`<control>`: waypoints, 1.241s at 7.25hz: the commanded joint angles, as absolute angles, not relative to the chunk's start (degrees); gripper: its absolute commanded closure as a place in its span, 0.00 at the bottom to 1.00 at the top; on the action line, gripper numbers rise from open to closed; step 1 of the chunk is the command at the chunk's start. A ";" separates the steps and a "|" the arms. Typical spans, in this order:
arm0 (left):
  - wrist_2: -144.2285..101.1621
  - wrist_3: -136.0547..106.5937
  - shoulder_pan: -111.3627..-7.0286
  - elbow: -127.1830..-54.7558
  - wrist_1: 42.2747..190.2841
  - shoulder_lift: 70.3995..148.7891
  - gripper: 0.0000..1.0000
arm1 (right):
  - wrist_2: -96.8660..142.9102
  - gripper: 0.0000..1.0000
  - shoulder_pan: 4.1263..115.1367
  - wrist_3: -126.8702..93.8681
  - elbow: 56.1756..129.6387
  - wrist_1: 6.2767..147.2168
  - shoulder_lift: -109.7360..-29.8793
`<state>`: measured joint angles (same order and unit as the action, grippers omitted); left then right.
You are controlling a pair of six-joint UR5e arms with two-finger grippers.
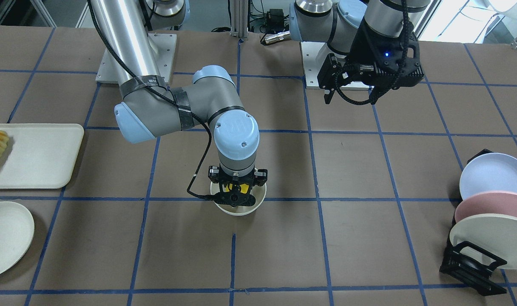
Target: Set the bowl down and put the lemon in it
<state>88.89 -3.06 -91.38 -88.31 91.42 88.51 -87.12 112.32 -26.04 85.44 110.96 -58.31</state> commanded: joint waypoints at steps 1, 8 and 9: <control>88.86 -2.90 -91.32 -88.33 91.32 88.59 0.00 | -87.10 0.89 112.32 -24.19 86.22 111.97 -58.10; 88.60 -2.81 -90.71 -88.16 90.79 88.59 0.00 | -86.75 0.07 112.32 -22.76 86.66 112.67 -56.87; 88.68 -2.81 -90.62 -88.33 90.79 88.59 0.00 | -87.01 0.00 112.24 -22.76 86.57 114.07 -57.21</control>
<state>88.68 -2.82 -90.78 -88.23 90.80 88.59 -86.78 112.31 -22.78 86.62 112.77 -57.04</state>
